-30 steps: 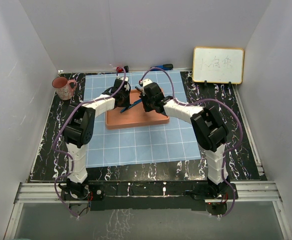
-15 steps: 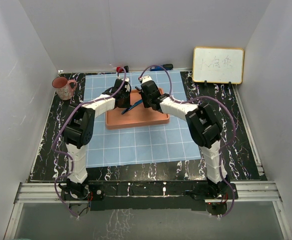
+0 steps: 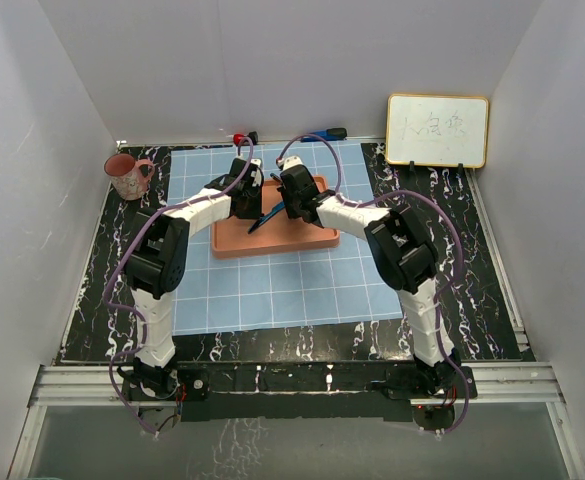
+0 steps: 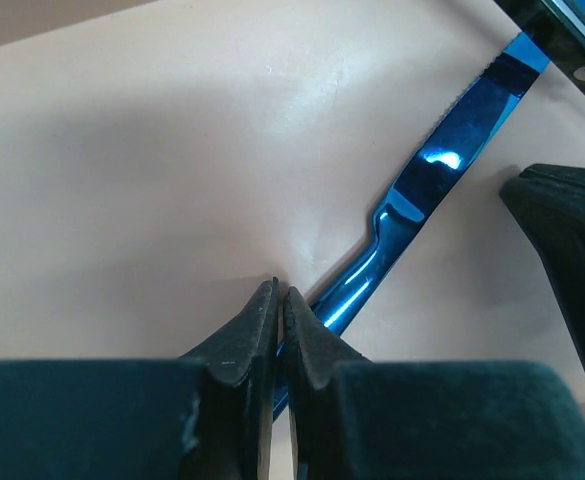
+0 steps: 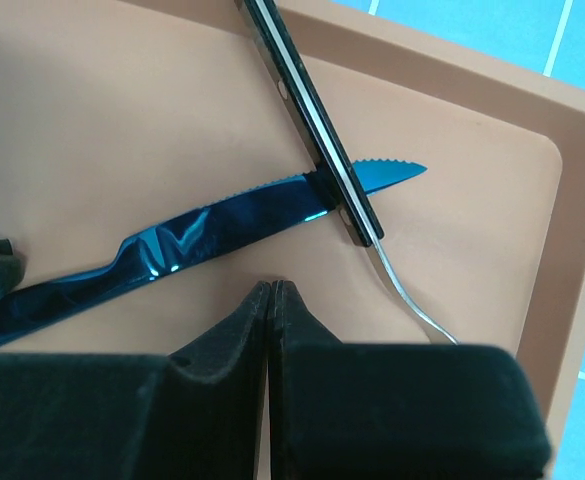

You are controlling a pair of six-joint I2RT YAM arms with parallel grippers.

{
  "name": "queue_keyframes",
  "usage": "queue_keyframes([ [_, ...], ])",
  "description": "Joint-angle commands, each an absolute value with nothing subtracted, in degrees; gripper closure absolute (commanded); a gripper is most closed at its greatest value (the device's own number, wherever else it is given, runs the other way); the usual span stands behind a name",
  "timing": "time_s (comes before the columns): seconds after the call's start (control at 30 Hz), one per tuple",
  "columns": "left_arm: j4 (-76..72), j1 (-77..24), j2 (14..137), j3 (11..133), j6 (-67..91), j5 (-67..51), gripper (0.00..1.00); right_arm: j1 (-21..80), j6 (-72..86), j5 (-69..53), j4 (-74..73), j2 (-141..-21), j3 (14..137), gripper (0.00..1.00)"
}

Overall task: Set the dinner table for one person
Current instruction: Adjust the knife on the napkin.

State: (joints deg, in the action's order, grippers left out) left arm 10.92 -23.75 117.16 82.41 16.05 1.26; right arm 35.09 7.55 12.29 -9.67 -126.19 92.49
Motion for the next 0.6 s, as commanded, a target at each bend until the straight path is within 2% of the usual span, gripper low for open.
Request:
queue_keyframes([
  [0.0, 17.6, -24.6, 116.6, 81.2, 16.4, -3.6, 0.95, 34.5, 6.9, 12.6, -5.9, -128.2, 94.8, 1.0],
  [0.27, 16.0, -25.3, 117.1, 81.1, 17.0, -7.8, 0.96, 33.8, 6.8, 10.9, -2.2, -130.4, 94.7, 1.0],
  [0.57, 15.3, -26.7, 118.2, 81.7, 17.1, -10.5, 0.96, 33.3, 6.2, 1.9, 0.1, -135.0, 99.5, 1.0],
])
